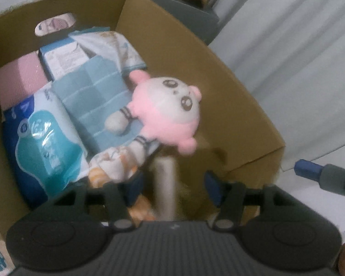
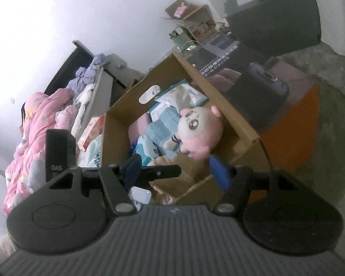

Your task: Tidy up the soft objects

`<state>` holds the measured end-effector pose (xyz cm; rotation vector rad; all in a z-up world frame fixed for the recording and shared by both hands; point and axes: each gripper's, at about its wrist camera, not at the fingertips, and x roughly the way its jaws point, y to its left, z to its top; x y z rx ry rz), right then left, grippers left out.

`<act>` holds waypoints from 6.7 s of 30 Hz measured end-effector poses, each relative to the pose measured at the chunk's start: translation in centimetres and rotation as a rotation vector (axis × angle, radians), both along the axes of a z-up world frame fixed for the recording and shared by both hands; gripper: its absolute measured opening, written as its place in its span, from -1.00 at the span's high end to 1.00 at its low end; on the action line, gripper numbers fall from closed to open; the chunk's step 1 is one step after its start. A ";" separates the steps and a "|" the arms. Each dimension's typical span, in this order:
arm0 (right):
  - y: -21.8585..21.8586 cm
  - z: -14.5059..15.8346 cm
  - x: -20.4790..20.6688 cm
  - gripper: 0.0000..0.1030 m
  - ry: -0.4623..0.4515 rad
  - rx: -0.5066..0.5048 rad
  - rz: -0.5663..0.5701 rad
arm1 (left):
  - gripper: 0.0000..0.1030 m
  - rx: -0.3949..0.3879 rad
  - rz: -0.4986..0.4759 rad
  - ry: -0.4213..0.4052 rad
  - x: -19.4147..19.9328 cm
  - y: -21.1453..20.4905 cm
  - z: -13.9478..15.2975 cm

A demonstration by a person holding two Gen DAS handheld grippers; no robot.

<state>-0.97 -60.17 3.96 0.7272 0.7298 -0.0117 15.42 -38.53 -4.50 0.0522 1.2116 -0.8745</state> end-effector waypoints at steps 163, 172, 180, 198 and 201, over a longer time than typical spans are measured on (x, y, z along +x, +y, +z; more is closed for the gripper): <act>21.8 3.3 -1.9 -0.97 -0.080 -0.467 0.105 | -1.00 0.168 0.481 -0.644 -14.7 23.1 8.8; 22.5 3.1 -2.9 -0.97 -0.057 -0.490 0.121 | -1.00 0.195 0.481 -0.632 -15.6 22.7 8.3; 22.2 3.3 -3.5 -0.97 -0.044 -0.483 0.112 | -1.00 0.174 0.495 -0.567 -15.0 22.9 8.0; 22.8 3.7 -2.6 -0.98 -0.030 -0.560 0.151 | -0.99 0.134 0.580 -0.422 -13.8 23.7 7.5; 22.8 3.6 -2.3 -0.97 -0.015 -0.563 0.159 | -0.99 0.145 0.559 -0.426 -14.2 23.1 7.4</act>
